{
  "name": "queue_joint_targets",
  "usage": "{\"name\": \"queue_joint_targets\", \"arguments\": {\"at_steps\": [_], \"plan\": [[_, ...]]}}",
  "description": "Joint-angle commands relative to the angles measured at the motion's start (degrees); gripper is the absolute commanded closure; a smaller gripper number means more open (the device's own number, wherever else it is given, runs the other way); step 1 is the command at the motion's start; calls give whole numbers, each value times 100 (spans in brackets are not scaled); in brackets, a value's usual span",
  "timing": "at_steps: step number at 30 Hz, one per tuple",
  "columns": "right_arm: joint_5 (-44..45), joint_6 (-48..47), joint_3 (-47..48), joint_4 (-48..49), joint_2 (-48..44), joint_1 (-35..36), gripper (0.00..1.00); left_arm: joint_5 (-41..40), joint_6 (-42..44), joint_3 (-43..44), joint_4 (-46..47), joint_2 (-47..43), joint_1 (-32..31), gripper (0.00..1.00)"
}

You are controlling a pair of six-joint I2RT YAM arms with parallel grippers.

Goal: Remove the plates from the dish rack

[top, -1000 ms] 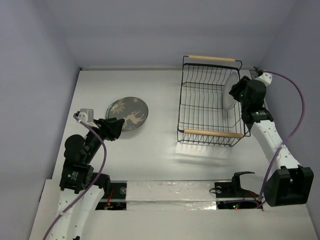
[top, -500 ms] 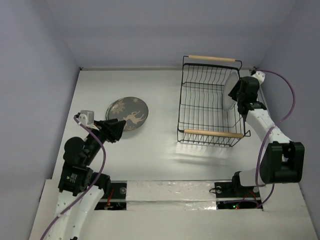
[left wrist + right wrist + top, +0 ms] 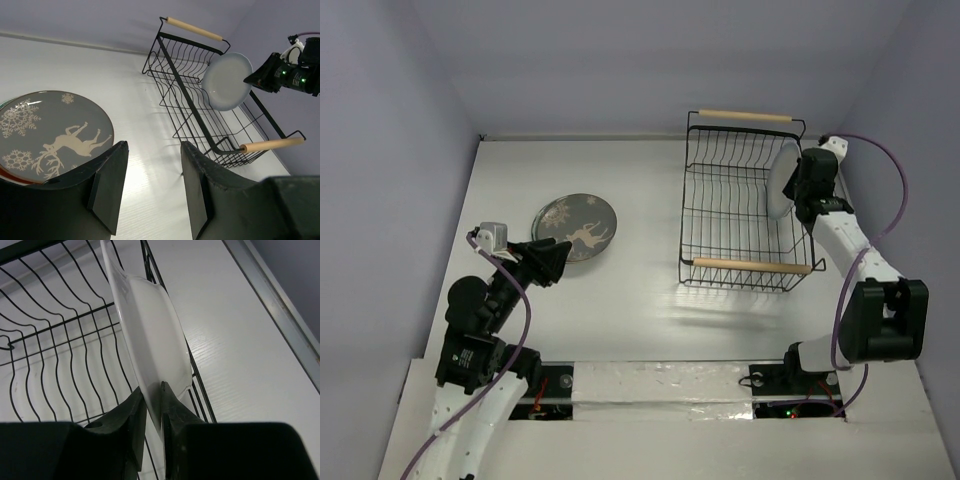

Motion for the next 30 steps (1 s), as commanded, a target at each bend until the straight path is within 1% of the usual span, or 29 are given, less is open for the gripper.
{"name": "queue_joint_targets", "arguments": {"at_steps": [1, 5, 7, 8, 10, 15, 21, 26, 30], "plan": [[222, -15, 277, -37, -524, -36, 100, -13, 26, 0, 183, -34, -22, 57], [529, -358, 567, -248, -718, 166, 100, -13, 26, 0, 209, -16, -22, 57], [757, -559, 813, -441, -683, 219, 100, -5, 26, -8, 200, -8, -22, 57], [854, -630, 901, -590, -648, 393, 100, -13, 26, 0, 200, 1, -22, 57], [1187, -797, 1112, -705, -543, 517, 100, -13, 17, 0, 209, 1, -22, 57], [1479, -956, 1341, -952, -410, 781, 100, -13, 17, 0, 209, -7, -22, 57], [1479, -1035, 1657, -1179, -516, 957, 100, -22, 9, -8, 209, 10, -22, 57], [857, -869, 1877, -1294, -840, 957, 100, -22, 9, 0, 209, 19, -22, 57], [452, -588, 1912, -1198, -1192, 957, 100, -22, 17, -8, 209, 45, -22, 57]]}}
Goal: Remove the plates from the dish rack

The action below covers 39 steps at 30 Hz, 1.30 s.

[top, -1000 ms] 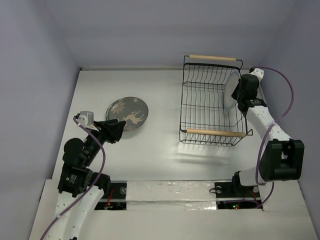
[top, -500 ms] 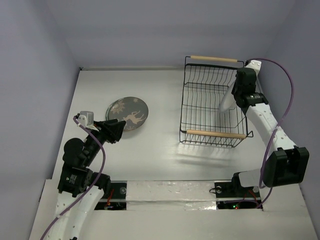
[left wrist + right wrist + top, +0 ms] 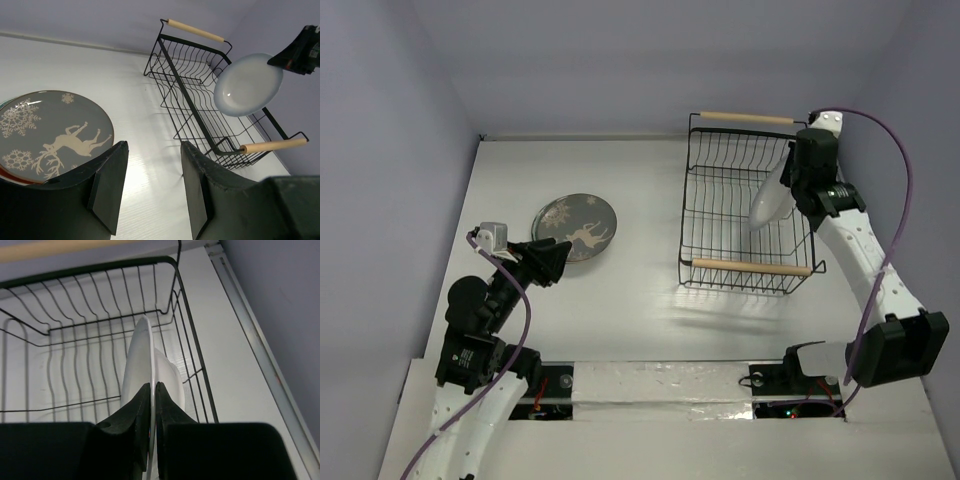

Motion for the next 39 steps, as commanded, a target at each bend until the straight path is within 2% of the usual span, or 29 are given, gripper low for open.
{"name": "queue_joint_targets", "arguments": {"at_steps": [1, 7, 11, 16, 21, 28, 31, 39], "plan": [[-384, 346, 522, 695, -755, 19, 100, -29, 9, -8, 207, 50, -22, 57], [-1253, 960, 487, 1116, -1362, 19, 100, -20, 0, -8, 216, 93, -22, 57], [-2447, 1541, 241, 1826, -1679, 81, 100, -11, 0, -8, 216, 120, 30, 57], [-3038, 2357, -31, 2759, -1504, 651, 100, 6, 0, 0, 207, 173, 83, 57], [-3311, 3141, -269, 4077, -749, 1521, 100, -11, 0, 0, 198, 225, 136, 57], [-3092, 3703, 178, 4914, 999, 2716, 100, -38, 0, 0, 189, 287, 188, 57], [-3047, 3975, 372, 5397, 1685, 2972, 100, -64, 0, 9, 180, 304, 189, 57], [-3021, 4521, 978, 5670, 2952, 3289, 100, -46, 0, 9, 181, 313, 189, 57]]}}
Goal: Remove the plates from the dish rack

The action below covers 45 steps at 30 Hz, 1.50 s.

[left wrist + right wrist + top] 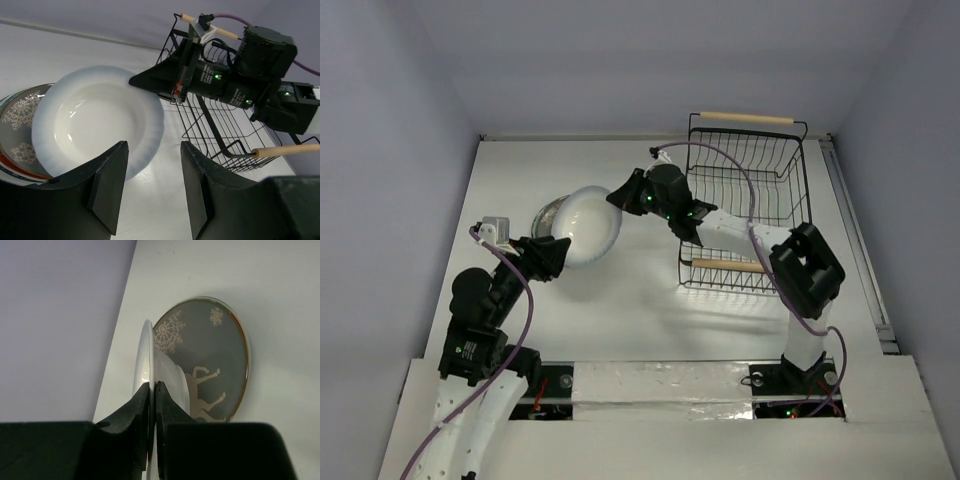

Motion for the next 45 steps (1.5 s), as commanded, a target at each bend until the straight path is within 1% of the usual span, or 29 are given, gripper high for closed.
{"name": "queue_joint_targets", "arguments": {"at_steps": [1, 7, 8, 9, 14, 20, 21, 22, 23, 25, 26, 27, 28, 30, 32, 34, 35, 36, 37, 39, 41, 42, 44, 45], "plan": [[45, 688, 808, 1568, 60, 54, 100, 10, 0, 9, 189, 40, 31, 57], [265, 820, 976, 1471, 554, 282, 100, 28, 0, 0, 189, 40, 31, 57], [483, 820, 993, 1462, 659, 283, 100, 28, 0, 9, 181, 40, 31, 57], [511, 820, 1020, 1418, 729, 283, 100, 19, 0, 0, 189, 40, 31, 57], [494, 1057, 1055, 1497, 1028, 344, 100, 28, 0, 9, 181, 40, 31, 57], [546, 1224, 862, 1725, 1187, 396, 100, 19, 0, 9, 189, 58, 31, 57], [573, 1242, 818, 1725, 1196, 397, 98, 28, 0, 0, 181, 75, 31, 57], [599, 1251, 731, 1725, 1231, 397, 95, 37, 0, 9, 189, 84, 83, 57], [608, 1251, 678, 1734, 1248, 397, 86, 37, 0, 9, 198, 84, 84, 57], [661, 1251, 529, 1734, 1284, 449, 75, 46, -9, 0, 198, 93, 84, 57], [678, 1233, 493, 1743, 1301, 450, 67, 46, -9, -8, 207, 102, 84, 57], [687, 1207, 449, 1743, 1301, 450, 63, 54, -9, 0, 198, 110, 84, 57], [679, 1154, 457, 1691, 1310, 450, 53, 54, -9, 0, 207, 102, 84, 57], [678, 1058, 518, 1463, 1336, 450, 46, 46, -9, 0, 198, 102, 137, 57], [722, 909, 536, 1357, 1310, 450, 34, 46, -9, 0, 207, 110, 137, 57], [863, 821, 536, 1190, 1231, 450, 28, 46, -9, -8, 198, 128, 189, 57], [915, 724, 536, 1128, 1196, 450, 22, 46, 0, 0, 198, 119, 189, 57], [968, 671, 589, 997, 1144, 450, 18, 37, -9, 0, 207, 128, 189, 57], [995, 610, 624, 918, 1126, 450, 17, 46, -9, 0, 198, 128, 189, 57], [1082, 434, 808, 568, 1091, 450, 9, 37, -9, 0, 207, 128, 242, 57], [1223, 145, 984, 268, 1099, 450, 8, 19, -9, -8, 198, 128, 242, 57], [1432, 39, 1063, -12, 1099, 450, 7, 2, -9, -8, 198, 119, 242, 57], [1644, -277, 1370, -373, 1134, 450, 1, -51, -9, 0, 181, 111, 242, 57], [1793, -374, 1467, -645, 1117, 450, 1, -95, -9, 0, 172, 93, 294, 57]]}}
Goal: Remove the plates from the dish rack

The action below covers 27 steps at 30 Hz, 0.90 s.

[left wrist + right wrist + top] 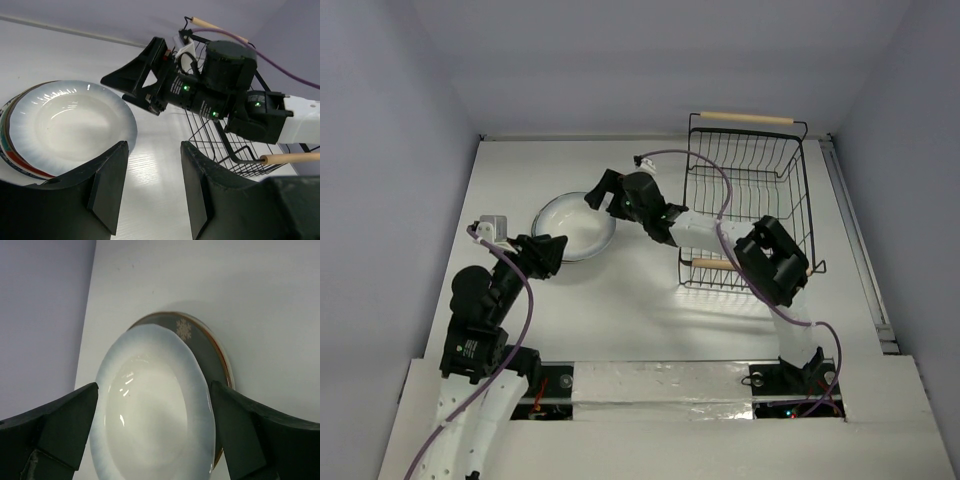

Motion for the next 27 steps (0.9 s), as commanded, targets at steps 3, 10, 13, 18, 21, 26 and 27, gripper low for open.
{"name": "queue_joint_targets", "arguments": {"at_steps": [3, 10, 13, 18, 21, 26, 27], "plan": [[558, -958, 575, -469, -497, 50, 1, -185, -24, 27, 145, -25, 70, 57], [-163, -1802, 531, -731, -1796, 50, 11, -317, -33, 71, 198, -245, 122, 32], [-24, -2223, 92, -793, -2891, 50, 65, -457, -59, 263, 75, -219, 122, 25], [827, -2848, -848, -838, -4906, 50, 100, -370, -226, 904, 171, -26, 122, 19], [1529, -3120, -1586, -767, -6304, 50, 84, -299, -279, 1353, 295, 89, 122, 15], [2402, -3367, -2596, -697, -8071, 50, 0, -369, -183, 1837, 671, 168, 122, 4], [2655, -3393, -2694, -679, -8457, 50, 0, -405, -148, 1872, 716, 185, 122, 1]]}}
